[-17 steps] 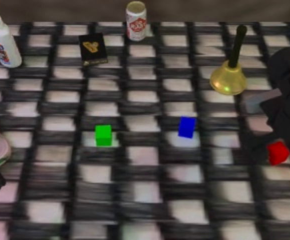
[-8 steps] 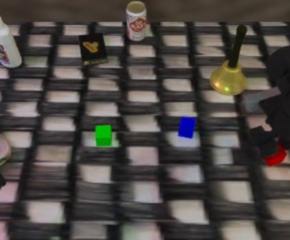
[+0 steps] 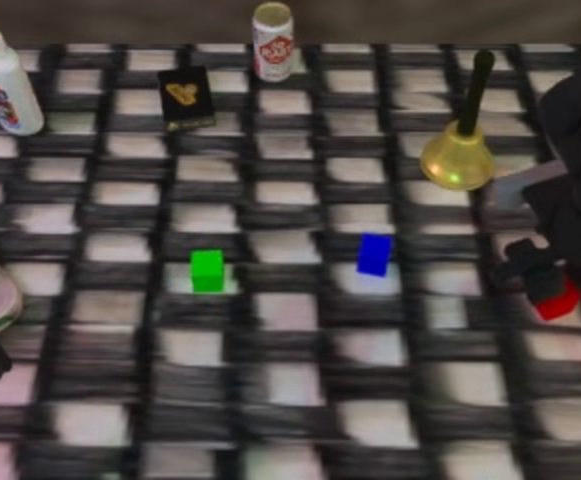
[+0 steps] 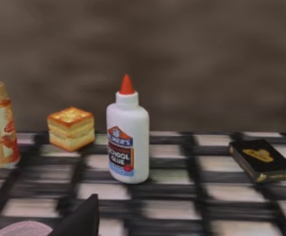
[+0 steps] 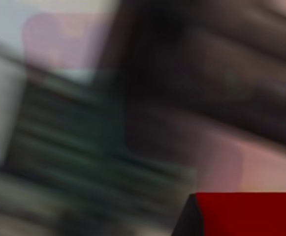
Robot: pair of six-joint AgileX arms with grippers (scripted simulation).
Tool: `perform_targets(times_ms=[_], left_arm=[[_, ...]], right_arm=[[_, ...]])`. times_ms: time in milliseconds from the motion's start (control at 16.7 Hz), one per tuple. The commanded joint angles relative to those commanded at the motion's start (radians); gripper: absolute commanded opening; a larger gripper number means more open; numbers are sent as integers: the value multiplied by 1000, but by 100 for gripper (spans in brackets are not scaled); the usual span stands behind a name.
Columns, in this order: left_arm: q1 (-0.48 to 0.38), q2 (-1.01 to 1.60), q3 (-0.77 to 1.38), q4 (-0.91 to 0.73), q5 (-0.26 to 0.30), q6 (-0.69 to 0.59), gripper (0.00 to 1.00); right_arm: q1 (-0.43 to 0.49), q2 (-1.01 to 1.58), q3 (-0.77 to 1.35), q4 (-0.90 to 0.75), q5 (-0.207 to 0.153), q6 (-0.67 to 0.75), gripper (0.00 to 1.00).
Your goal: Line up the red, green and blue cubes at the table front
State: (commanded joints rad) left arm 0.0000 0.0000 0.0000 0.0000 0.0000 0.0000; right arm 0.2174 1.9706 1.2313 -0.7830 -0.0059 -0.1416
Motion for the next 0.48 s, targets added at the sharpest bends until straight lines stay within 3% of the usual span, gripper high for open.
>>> perform_targets(times_ms=[240,480], left_arm=[[0,0,0,0,0,0,100],[0,0,0,0,0,0,100]], right_arm=[[5,-64,78,-154,0,-2,0],[6,-86,97,-184,0,-3,0]])
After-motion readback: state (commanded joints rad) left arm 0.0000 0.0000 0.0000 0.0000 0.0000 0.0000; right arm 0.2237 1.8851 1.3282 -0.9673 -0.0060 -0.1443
